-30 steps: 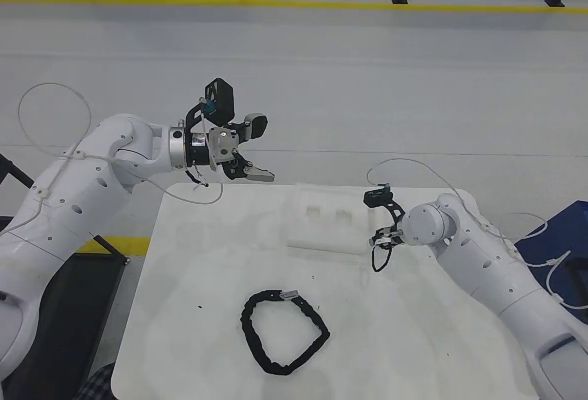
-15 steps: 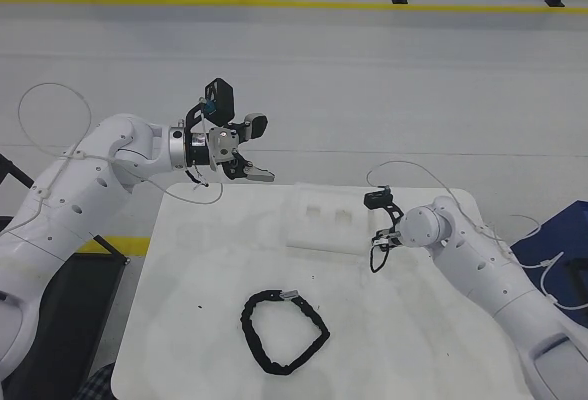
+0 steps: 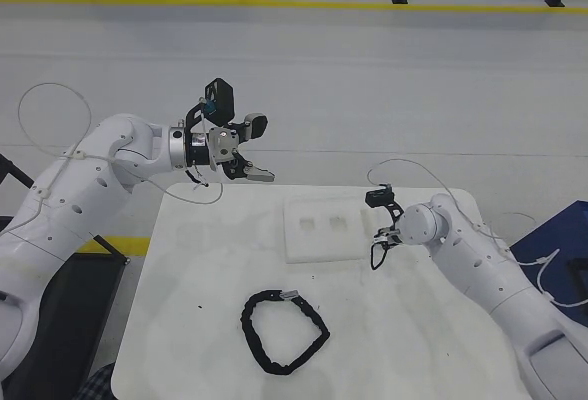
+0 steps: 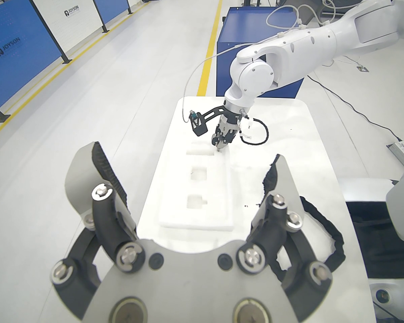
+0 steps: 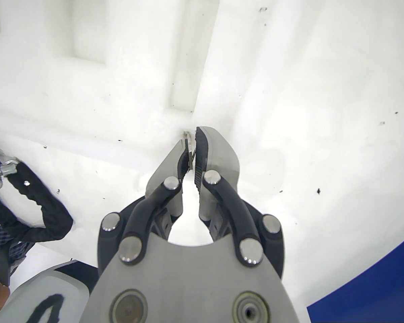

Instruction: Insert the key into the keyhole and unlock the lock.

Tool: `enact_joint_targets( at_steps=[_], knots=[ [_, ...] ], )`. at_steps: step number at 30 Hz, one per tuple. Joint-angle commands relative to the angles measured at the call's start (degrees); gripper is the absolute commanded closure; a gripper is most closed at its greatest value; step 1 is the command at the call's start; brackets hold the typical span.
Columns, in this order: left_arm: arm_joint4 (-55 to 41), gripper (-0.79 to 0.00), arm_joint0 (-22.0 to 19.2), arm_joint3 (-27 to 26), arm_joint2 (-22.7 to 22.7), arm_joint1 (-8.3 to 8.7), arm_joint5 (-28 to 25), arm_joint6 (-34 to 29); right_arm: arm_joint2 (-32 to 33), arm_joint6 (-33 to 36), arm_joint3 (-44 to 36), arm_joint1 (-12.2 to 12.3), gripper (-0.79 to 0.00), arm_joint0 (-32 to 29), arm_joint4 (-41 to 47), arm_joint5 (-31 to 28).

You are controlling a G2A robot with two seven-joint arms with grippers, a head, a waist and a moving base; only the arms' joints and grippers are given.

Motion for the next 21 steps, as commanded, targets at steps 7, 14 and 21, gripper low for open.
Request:
enact_joint_targets(
  at_steps=[7, 14, 21],
  knots=[
    [0.0, -0.785, 0.0, 0.0, 0.0, 0.0, 0.0, 0.0, 1.77, 1.79, -4.25, 0.66, 0.0, -0.11, -3.0, 1.58],
    [0.0, -0.785, 0.0, 0.0, 0.0, 0.0, 0.0, 0.0, 7.74, 2.28, -10.5, 2.61, 0.0, -2.72, -0.13, -0.68],
    [0.0, -0.785, 0.0, 0.0, 0.0, 0.0, 0.0, 0.0, 16.38, 2.69, -16.47, 5.02, 0.0, -8.61, 10.44, -9.12]
  ],
)
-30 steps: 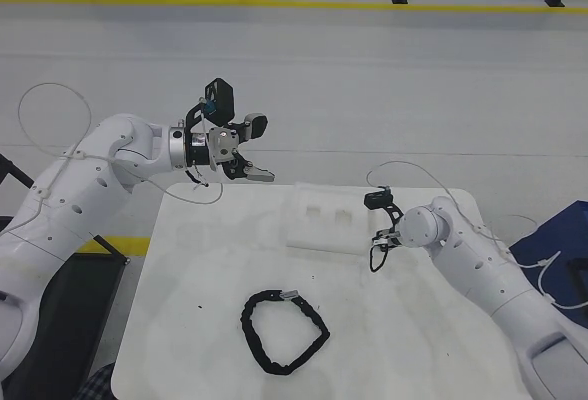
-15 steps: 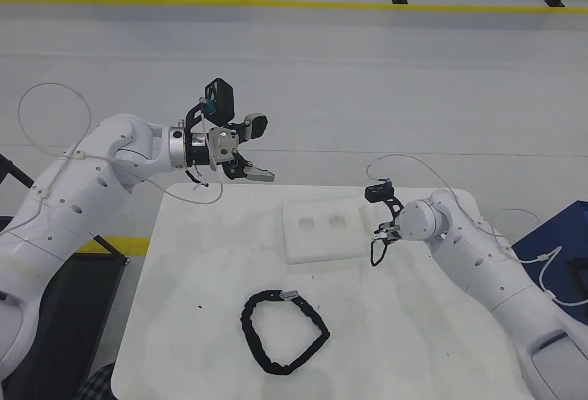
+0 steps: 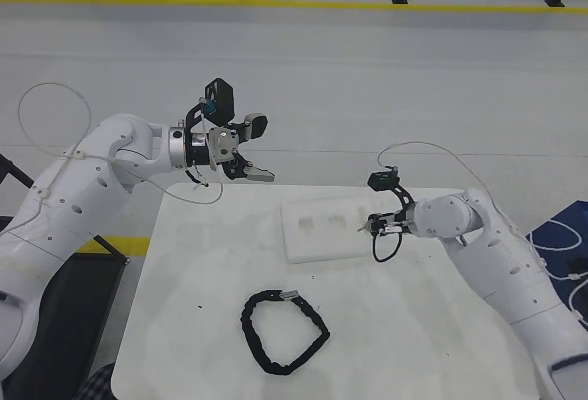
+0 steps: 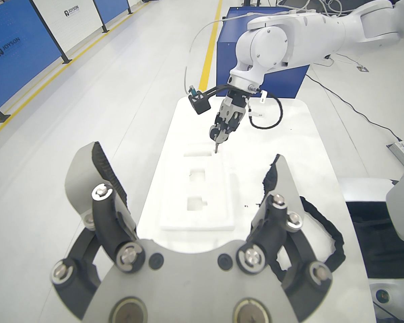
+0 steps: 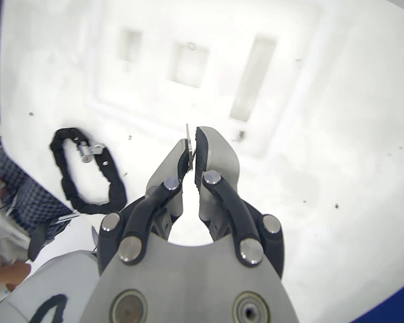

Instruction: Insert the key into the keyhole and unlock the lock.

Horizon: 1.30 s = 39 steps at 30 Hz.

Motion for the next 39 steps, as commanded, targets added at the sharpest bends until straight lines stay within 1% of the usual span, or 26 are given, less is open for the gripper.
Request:
enact_joint_targets(
  at_steps=[1, 5, 7, 8, 10, 13, 16, 20, 24, 32, 36, 39],
  knots=[
    [0.0, -0.785, 0.0, 0.0, 0.0, 0.0, 0.0, 0.0, 2.3, -0.22, -1.4, 0.36, 0.0, -1.99, 5.81, -3.48],
    [0.0, -0.785, 0.0, 0.0, 0.0, 0.0, 0.0, 0.0, 6.09, 0.22, -1.07, 0.95, 0.0, -4.96, 16.14, -9.83],
    [0.0, -0.785, 0.0, 0.0, 0.0, 0.0, 0.0, 0.0, 7.65, 0.67, -0.45, 0.95, 0.0, -6.53, 24.19, -13.9],
    [0.0, -0.785, 0.0, 0.0, 0.0, 0.0, 0.0, 0.0, 8.27, 1.24, 0.32, 1.01, 0.0, -6.9, 26.7, -15.15],
    [0.0, -0.785, 0.0, 0.0, 0.0, 0.0, 0.0, 0.0, 9.18, 1.59, 1.02, 1.08, 0.0, -7.43, 30.32, -16.9],
    [0.0, -0.785, 0.0, 0.0, 0.0, 0.0, 0.0, 0.0, 10.62, 1.63, 1.05, 1.34, 0.0, -7.94, 33.18, -18.23],
    [0.0, -0.785, 0.0, 0.0, 0.0, 0.0, 0.0, 0.0, 12.68, 1.3, -0.49, 1.87, 0.0, -8.46, 34.02, -18.4],
    [0.0, -0.785, 0.0, 0.0, 0.0, 0.0, 0.0, 0.0, 16.61, 0.94, -4.75, 2.99, 0.0, -9.8, 33.09, -17.37],
    [0.0, -0.785, 0.0, 0.0, 0.0, 0.0, 0.0, 0.0, 21.61, 0.87, -9.9, 4.44, 0.0, -11.75, 29.52, -15.02],
    [0.0, -0.785, 0.0, 0.0, 0.0, 0.0, 0.0, 0.0, 31.34, 0.37, -22.59, 6.66, 0.0, -18.55, 27.47, -11.26],
    [0.0, -0.785, 0.0, 0.0, 0.0, 0.0, 0.0, 0.0, 33.99, 0.3, -26.48, 7.25, 0.0, -20.84, 27.27, -9.85],
    [0.0, -0.785, 0.0, 0.0, 0.0, 0.0, 0.0, 0.0, 34.46, 0.06, -27.25, 7.38, 0.0, -21.6, 27.62, -9.53]
  ],
)
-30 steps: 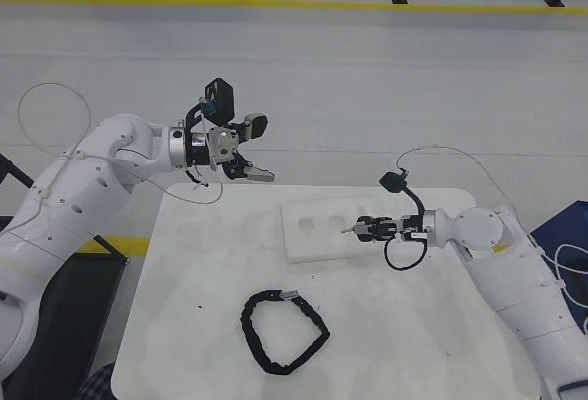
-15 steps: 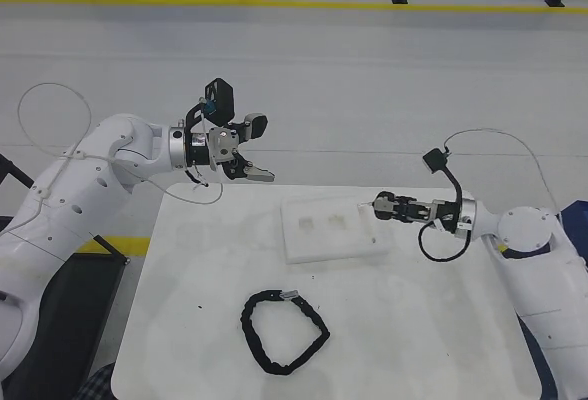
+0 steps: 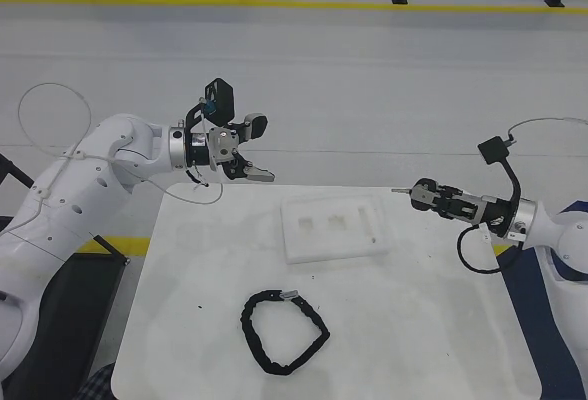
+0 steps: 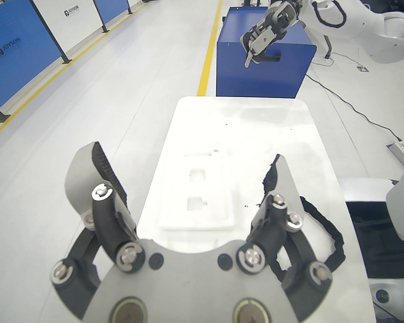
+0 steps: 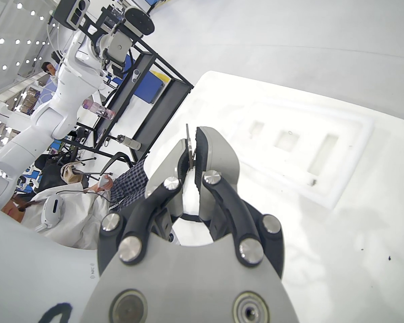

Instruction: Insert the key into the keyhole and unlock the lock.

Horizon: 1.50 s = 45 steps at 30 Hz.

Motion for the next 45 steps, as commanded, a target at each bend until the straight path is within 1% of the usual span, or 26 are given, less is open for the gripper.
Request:
enact_joint_targets(
  at_steps=[1, 11, 12, 17, 22, 27, 30, 33, 36, 42, 45],
  knots=[
    [0.0, -0.785, 0.0, 0.0, 0.0, 0.0, 0.0, 0.0, 0.01, -0.03, -0.01, 0.01, 0.0, -0.05, 0.07, 0.0],
    [0.0, -0.785, 0.0, 0.0, 0.0, 0.0, 0.0, 0.0, 0.01, -0.03, -0.01, 0.01, 0.0, -0.05, 0.07, 0.0],
    [0.29, -0.785, 0.3, -0.39, -0.12, -0.01, 0.66, -0.02, 0.01, -0.03, -0.01, 0.01, 0.0, -0.05, 0.07, 0.0],
    [2.15, -0.785, 4.14, -2.53, -0.62, 0.31, 0.0, -0.57, 0.01, -0.03, -0.01, 0.01, 0.0, -0.05, 0.07, 0.0],
    [5.44, -0.785, 9.02, -6.28, 0.43, 0.71, 0.0, -0.87, 0.01, -0.03, -0.01, 0.01, 0.0, -0.05, 0.07, 0.0],
    [8.02, -0.785, 13.03, -7.64, 1.44, 1.16, 0.0, 1.98, 0.01, -0.03, -0.01, 0.01, 0.0, -0.05, 0.07, 0.0],
    [10.84, -0.785, 14.02, -7.5, 2.32, 1.35, 0.0, 4.02, 0.01, -0.03, -0.01, 0.01, 0.0, -0.05, 0.07, 0.0],
    [14.12, -0.785, 14.6, -7.7, 4.41, 1.45, 0.0, 6.57, 0.01, -0.03, -0.01, 0.01, 0.0, -0.05, 0.07, 0.0],
    [20.08, -0.785, 14.17, -7.1, 8.1, 1.39, 0.0, 5.87, 0.01, -0.03, -0.01, 0.01, 0.0, -0.05, 0.07, 0.0],
    [24.41, -0.785, 12.81, -5.41, 15.33, 0.32, 0.0, 9.75, 0.01, -0.03, -0.01, 0.01, 0.0, -0.05, 0.07, 0.0],
    [24.72, -0.785, 13.96, -5.25, 15.86, -0.33, 0.0, 9.78, 0.01, -0.03, -0.01, 0.01, 0.0, -0.05, 0.07, 0.0]
  ],
)
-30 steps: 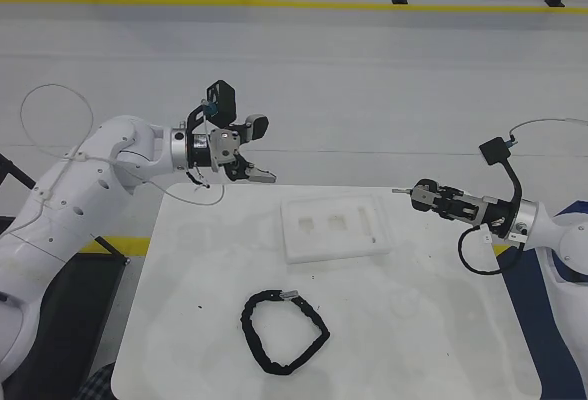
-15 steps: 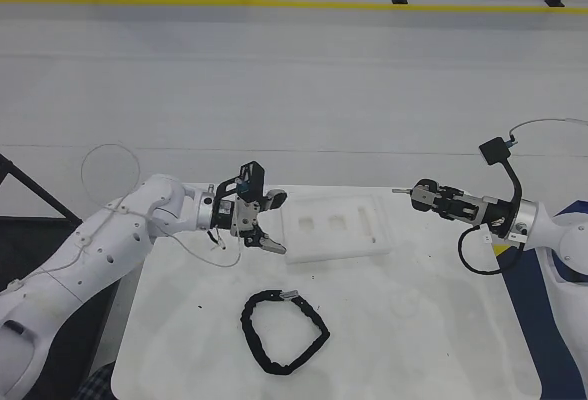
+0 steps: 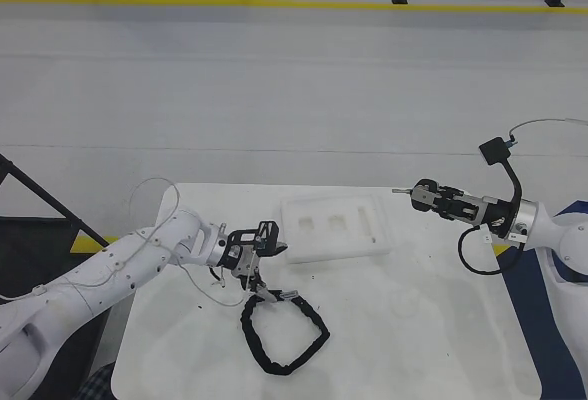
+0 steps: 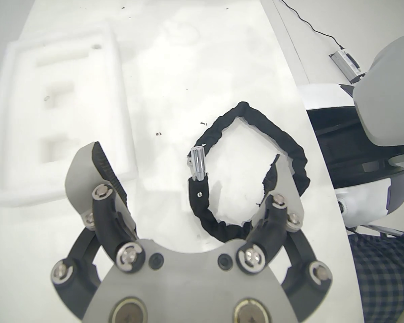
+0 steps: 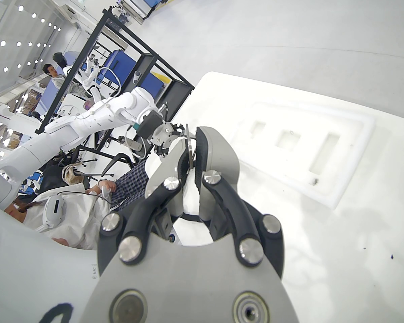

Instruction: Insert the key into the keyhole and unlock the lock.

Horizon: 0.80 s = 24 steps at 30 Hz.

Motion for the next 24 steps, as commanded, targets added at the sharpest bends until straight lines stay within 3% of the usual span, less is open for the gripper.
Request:
enact_joint_targets(
  at_steps=[1, 5, 21, 24],
  knots=[
    [0.02, -0.785, 1.08, -0.13, -0.14, -0.4, 0.0, -0.88, 0.0, 0.0, 0.0, 0.0, 0.0, 0.0, 0.0, 0.0],
    [-1.02, -0.785, 1.56, 0.59, -0.14, -0.89, 0.0, -4.07, 0.0, 0.0, 0.0, 0.0, 0.0, 0.0, 0.0, 0.0],
    [-1.02, -0.785, 1.56, 0.59, -0.14, -0.89, 0.0, -4.07, 0.0, 0.0, 0.0, 0.0, 0.0, 0.0, 0.0, 0.0],
    [-1.12, -0.785, 3.31, 0.61, -0.71, -0.87, 3.04, -3.95, 0.0, 0.0, 0.0, 0.0, 0.0, 0.0, 0.0, 0.0]
  ],
)
